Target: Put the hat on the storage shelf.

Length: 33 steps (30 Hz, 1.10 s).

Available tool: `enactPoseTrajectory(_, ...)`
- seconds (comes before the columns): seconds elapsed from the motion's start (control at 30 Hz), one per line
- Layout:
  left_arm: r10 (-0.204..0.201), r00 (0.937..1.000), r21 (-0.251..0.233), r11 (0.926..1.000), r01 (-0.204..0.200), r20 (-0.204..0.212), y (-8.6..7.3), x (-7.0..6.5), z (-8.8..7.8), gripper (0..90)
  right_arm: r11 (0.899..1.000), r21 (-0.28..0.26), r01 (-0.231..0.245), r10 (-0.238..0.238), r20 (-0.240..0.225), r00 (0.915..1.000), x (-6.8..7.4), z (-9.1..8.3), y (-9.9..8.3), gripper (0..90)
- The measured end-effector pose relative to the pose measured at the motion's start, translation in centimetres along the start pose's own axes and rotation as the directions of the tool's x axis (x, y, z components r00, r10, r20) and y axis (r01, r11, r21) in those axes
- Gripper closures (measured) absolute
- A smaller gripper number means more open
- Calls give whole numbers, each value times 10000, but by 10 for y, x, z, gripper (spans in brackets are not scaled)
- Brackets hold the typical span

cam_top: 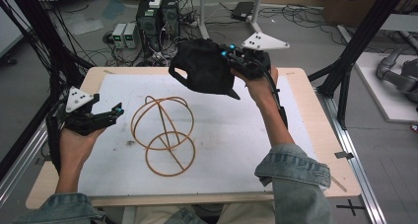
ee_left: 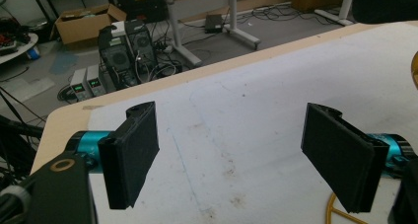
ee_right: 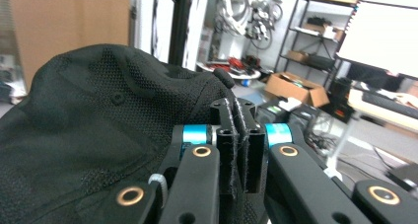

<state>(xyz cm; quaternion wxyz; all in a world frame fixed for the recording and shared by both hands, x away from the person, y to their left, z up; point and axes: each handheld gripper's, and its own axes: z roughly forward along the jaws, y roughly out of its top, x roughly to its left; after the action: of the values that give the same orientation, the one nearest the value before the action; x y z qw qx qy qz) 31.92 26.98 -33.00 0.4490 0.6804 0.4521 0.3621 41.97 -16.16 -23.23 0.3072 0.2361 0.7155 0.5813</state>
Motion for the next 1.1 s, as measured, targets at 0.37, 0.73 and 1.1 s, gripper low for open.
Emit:
enactPoseTrajectory(0.37,33,10000,13,10000,-33,-1,-1,1,1,223,9981,-608,-12,-45,-935,9956,21,-3,18,890)
enactPoseTrajectory(0.73,7,10000,-14,10000,-7,1,0,1,0,223,9947,-992,266,-425,-1615,9859,44,-6,36,890)
enactPoseTrajectory(1.1,-4,10000,-16,10000,4,2,0,1,0,223,9924,-1149,445,-685,-2141,9744,59,-5,38,890)
